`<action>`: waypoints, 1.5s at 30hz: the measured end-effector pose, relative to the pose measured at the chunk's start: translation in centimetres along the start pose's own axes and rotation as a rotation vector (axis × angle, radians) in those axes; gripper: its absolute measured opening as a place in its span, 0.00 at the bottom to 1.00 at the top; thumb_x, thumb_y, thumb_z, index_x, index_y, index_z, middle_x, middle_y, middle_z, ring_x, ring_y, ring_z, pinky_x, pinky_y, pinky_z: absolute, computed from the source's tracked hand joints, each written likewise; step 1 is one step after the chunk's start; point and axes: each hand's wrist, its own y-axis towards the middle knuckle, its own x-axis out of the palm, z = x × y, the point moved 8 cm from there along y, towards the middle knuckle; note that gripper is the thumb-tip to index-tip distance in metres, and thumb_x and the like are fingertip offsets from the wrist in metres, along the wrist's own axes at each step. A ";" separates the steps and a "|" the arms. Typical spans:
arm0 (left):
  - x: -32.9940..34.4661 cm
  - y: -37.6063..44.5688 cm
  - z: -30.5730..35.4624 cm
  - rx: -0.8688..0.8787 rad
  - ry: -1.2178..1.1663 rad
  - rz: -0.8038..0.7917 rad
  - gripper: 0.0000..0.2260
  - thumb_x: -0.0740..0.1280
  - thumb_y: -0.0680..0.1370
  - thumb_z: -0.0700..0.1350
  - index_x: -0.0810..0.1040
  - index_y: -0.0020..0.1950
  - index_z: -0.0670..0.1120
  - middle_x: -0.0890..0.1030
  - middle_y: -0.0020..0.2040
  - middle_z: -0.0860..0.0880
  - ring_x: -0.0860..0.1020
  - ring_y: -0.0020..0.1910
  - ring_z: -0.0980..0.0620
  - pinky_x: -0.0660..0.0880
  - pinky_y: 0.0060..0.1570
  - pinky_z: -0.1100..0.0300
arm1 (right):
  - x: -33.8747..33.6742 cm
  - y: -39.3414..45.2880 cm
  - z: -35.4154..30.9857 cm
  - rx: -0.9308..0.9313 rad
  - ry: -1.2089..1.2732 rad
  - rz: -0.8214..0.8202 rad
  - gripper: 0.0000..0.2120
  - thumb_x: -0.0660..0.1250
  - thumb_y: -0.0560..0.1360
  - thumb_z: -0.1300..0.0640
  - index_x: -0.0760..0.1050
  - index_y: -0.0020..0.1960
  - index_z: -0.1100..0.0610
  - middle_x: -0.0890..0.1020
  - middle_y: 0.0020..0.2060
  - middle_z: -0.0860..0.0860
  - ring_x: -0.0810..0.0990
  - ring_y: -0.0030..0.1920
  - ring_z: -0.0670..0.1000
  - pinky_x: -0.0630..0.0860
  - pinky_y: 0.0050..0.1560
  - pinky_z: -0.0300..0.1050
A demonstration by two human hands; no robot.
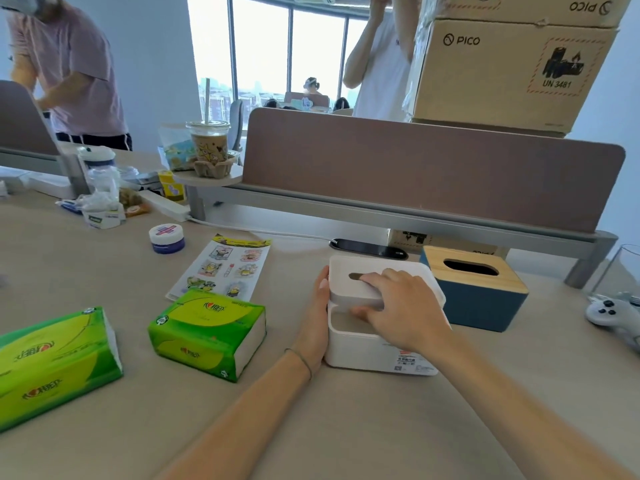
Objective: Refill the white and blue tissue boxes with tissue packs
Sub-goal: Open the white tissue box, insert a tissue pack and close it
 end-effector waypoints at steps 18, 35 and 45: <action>-0.1 0.6 -1.4 -0.064 -0.004 -0.023 0.22 0.47 0.87 0.56 0.65 0.78 0.52 0.78 0.69 0.41 0.78 0.66 0.44 0.77 0.63 0.52 | 0.7 0.5 0.6 -0.007 0.011 -0.054 0.28 0.58 0.78 0.35 0.67 0.75 0.44 0.78 0.56 0.49 0.74 0.56 0.52 0.70 0.58 0.50; -0.9 -0.1 0.1 -0.056 0.139 0.039 0.32 0.56 0.78 0.71 0.65 0.79 0.56 0.73 0.74 0.49 0.72 0.73 0.48 0.67 0.73 0.42 | -2.0 -0.2 -0.7 -0.088 -0.008 0.094 0.28 0.59 0.78 0.37 0.65 0.76 0.44 0.76 0.60 0.49 0.71 0.59 0.52 0.66 0.62 0.51; 4.8 -3.9 10.8 0.555 0.946 -0.112 0.21 0.67 0.77 0.59 0.76 0.69 0.56 0.64 0.78 0.54 0.67 0.72 0.60 0.66 0.69 0.66 | -6.6 -2.1 1.1 -0.156 0.155 0.064 0.23 0.67 0.78 0.44 0.70 0.71 0.47 0.79 0.61 0.47 0.72 0.57 0.50 0.69 0.60 0.47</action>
